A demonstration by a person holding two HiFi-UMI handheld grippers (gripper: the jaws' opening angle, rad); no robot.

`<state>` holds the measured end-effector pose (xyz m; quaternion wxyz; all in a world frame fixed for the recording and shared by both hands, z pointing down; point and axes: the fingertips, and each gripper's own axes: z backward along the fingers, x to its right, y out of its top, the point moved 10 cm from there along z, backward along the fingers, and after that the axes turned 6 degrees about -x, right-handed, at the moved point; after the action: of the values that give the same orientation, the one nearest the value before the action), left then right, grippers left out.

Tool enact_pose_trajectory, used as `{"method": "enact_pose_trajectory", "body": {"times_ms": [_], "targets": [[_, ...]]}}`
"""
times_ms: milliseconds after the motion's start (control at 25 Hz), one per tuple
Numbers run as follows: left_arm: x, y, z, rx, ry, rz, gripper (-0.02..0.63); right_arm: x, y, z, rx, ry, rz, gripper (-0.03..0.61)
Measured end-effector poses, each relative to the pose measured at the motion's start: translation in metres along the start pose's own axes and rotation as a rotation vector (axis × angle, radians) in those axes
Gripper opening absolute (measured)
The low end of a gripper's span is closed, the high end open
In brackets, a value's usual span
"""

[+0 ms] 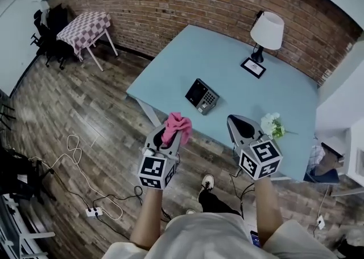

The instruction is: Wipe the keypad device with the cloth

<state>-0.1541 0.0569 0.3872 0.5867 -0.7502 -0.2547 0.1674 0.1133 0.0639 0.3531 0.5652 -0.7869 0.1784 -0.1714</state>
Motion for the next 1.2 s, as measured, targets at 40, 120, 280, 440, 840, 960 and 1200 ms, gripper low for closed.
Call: {"method": "enact_pose_trajectory", "body": {"times_ms": [40,120,280,440,840,960,1200], "targets": [[0.004,0.001,0.012,0.002,-0.004,-0.004,0.155,-0.008,-0.003,0.01,0.003,-0.011,0.003,0.018],[0.012,0.002,0.036,0.008,-0.011,-0.011,0.155,-0.024,-0.005,0.031,0.011,-0.027,0.009,0.018],[0.025,0.003,0.085,0.028,-0.008,-0.016,0.155,-0.063,-0.004,0.072,0.036,-0.033,0.041,0.018],[0.042,0.006,0.128,0.043,-0.001,-0.036,0.155,-0.099,0.002,0.107,0.06,-0.03,0.092,0.018],[0.07,0.026,0.189,0.092,0.013,-0.105,0.155,-0.142,0.009,0.159,0.108,-0.049,0.163,0.018],[0.076,0.03,0.195,0.101,0.014,-0.12,0.155,-0.144,0.007,0.166,0.109,-0.049,0.163,0.018],[0.083,0.032,0.199,0.105,0.004,-0.133,0.155,-0.146,0.004,0.171,0.107,-0.059,0.163,0.018]]}}
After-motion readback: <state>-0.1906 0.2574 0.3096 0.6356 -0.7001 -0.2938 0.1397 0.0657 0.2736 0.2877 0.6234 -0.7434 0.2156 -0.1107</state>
